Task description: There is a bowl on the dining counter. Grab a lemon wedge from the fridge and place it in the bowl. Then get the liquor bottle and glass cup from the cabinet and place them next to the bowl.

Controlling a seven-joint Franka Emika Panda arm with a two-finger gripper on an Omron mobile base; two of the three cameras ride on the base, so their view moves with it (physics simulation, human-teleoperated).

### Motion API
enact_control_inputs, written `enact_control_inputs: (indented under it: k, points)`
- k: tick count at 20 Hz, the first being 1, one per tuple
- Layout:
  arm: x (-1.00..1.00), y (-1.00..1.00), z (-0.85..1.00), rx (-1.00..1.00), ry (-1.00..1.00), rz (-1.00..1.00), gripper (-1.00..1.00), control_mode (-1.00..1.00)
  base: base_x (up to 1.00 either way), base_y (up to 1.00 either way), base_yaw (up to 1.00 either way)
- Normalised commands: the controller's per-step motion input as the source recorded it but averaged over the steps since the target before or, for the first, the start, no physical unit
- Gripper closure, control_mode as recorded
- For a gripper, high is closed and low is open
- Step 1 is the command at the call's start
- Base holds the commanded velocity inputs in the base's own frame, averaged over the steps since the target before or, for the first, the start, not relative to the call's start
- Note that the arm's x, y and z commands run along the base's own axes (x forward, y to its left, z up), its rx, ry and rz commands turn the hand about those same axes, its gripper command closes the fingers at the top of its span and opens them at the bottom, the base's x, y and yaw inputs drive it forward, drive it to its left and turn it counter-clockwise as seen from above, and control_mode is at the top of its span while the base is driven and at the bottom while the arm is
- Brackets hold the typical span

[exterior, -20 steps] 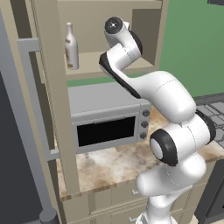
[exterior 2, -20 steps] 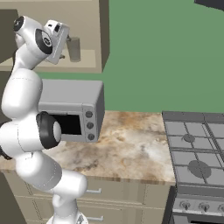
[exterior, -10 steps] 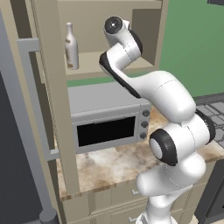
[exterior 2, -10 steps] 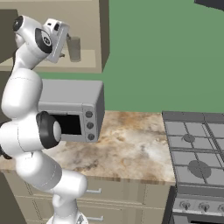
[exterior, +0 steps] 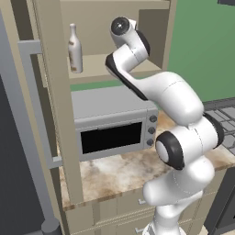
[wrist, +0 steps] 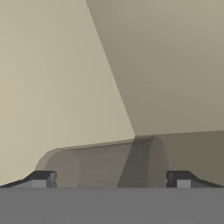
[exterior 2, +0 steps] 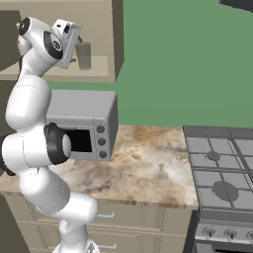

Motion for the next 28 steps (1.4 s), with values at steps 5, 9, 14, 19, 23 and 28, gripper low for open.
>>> enact_control_inputs:
  k: [5, 9, 14, 19, 23, 28]
  points:
    - [0.09, -0.07, -0.01, 0.00, 0.00, 0.00, -1.00, -1.00, 0.00, 0.00, 0.00]
    - [0.00, 0.00, -0.08, 0.00, 0.04, 0.00, -1.00, -1.00, 0.00, 0.00, 0.00]
    - [0.00, 0.00, -0.18, 0.00, 0.09, 0.00, -1.00, -1.00, 0.00, 0.00, 0.00]
    - [0.00, 0.00, -0.19, 0.00, 0.06, 0.00, -1.00, -1.00, 0.00, 0.00, 0.00]
    - [-0.03, 0.00, -0.22, 0.00, 0.05, 0.00, -1.00, -1.00, 0.00, 0.00, 0.00]
    - [-0.14, 0.00, -0.30, 0.00, 0.10, 0.01, -1.00, -1.00, 0.00, 0.00, 0.00]
